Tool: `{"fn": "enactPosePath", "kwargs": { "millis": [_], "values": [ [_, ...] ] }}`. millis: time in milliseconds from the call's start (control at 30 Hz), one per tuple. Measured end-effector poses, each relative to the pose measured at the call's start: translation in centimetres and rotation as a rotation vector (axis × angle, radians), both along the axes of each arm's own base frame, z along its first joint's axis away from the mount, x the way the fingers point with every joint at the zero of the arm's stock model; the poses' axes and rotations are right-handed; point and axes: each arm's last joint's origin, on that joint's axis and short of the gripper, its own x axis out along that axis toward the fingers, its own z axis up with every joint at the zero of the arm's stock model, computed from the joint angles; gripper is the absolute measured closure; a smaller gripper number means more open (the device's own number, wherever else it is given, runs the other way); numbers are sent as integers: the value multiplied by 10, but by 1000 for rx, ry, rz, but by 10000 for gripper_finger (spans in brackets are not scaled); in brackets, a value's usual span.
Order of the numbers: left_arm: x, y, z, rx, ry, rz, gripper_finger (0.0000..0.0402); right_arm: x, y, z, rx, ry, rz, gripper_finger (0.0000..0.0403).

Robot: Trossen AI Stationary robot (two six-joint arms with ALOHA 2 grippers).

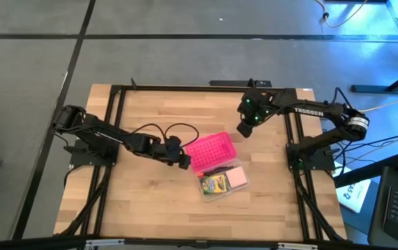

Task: Pack school essentials
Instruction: Close the pink box

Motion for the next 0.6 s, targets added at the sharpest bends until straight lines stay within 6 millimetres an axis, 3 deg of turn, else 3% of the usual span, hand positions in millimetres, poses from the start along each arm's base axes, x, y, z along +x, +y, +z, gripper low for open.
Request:
{"fn": "enactPosePath", "kwargs": {
  "millis": [133, 367, 600],
  "values": [
    [-6, 4, -5, 15, 88, 12, 184, -5, -5, -5, -41, 41, -31, 397],
    [-12, 7, -10, 17, 168, 42, 243, -12, -5, -34, -17, 102, -39, 397],
    [-8, 10, -24, 90, 207, 82, 308, -5, -11, -55, -21, 78, -49, 397]
  ]
}}
